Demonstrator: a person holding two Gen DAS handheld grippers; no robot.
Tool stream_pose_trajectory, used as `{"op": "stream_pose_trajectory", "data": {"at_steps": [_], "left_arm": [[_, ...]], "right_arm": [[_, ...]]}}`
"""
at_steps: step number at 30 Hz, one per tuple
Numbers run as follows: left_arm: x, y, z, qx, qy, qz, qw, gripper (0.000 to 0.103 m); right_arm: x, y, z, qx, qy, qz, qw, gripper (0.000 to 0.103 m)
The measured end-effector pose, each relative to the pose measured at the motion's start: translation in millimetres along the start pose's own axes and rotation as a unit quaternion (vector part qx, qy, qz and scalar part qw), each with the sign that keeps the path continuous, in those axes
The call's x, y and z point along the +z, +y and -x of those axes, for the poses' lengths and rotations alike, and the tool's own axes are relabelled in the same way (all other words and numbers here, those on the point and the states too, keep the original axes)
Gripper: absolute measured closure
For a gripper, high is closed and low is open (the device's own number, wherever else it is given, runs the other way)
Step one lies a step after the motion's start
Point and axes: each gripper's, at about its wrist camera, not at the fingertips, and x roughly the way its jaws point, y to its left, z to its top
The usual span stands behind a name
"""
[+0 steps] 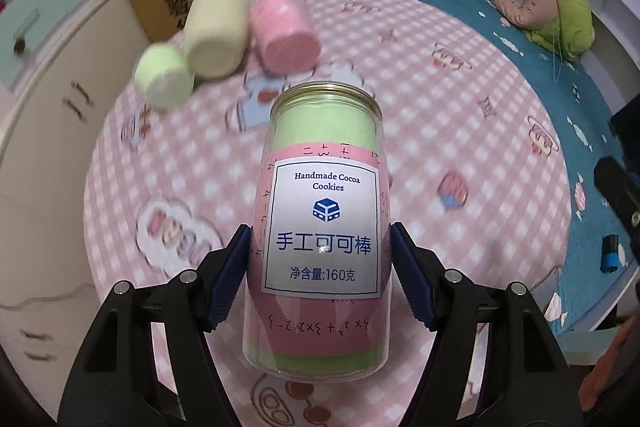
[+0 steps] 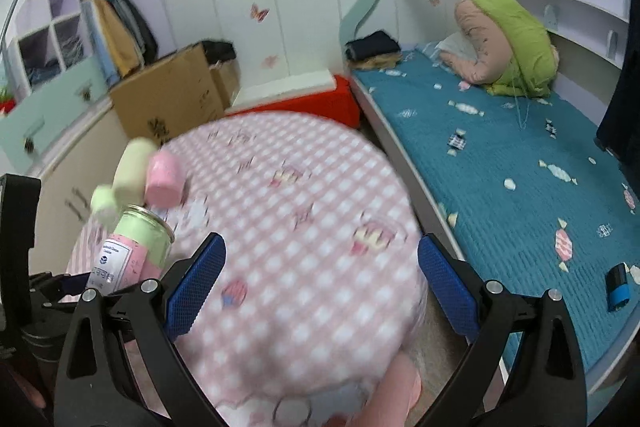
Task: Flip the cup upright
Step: 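Lift the jar with the right gripper and rotate it open end up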
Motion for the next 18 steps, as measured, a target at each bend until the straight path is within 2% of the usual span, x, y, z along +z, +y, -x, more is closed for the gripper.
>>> {"op": "stream_pose_trajectory", "data": {"at_steps": [4, 8, 9, 13, 15, 18], "left_arm": [[-8.4, 5.0, 0.1, -0.010, -0.009, 0.000, 0.9999, 0.033], [-5.4, 6.7, 9.0, -0.030, -0.010, -0.017, 0.9994, 0.029], [-5.7, 8.0, 16.4, -0.040, -0.019, -0.022, 0.9988, 0.024], [2.3, 12.5, 60.4, -0.084, -0.072, -0.059, 0.9921, 0.018], [6.3, 26.7, 81.3, -0.082, -0.102, -0.075, 0.9885, 0.017], [14.9, 54.2, 89.0, -0.074, -0.118, -0.076, 0.9873, 0.018]], "right_arm": [[-15.8, 12.4, 3.1, -0.005, 0.015, 0.014, 1.000, 0.010], [-12.9, 19.9, 10.8, -0.011, 0.012, 0.013, 1.000, 0.010], [-10.3, 22.9, 14.8, -0.017, 0.008, 0.013, 1.000, 0.010], [-0.5, 29.7, 27.0, -0.005, 0.004, -0.004, 1.000, 0.010], [5.7, 37.5, 30.8, 0.006, 0.004, -0.011, 1.000, 0.010], [11.6, 59.2, 24.0, 0.016, 0.017, -0.006, 1.000, 0.010]]}}
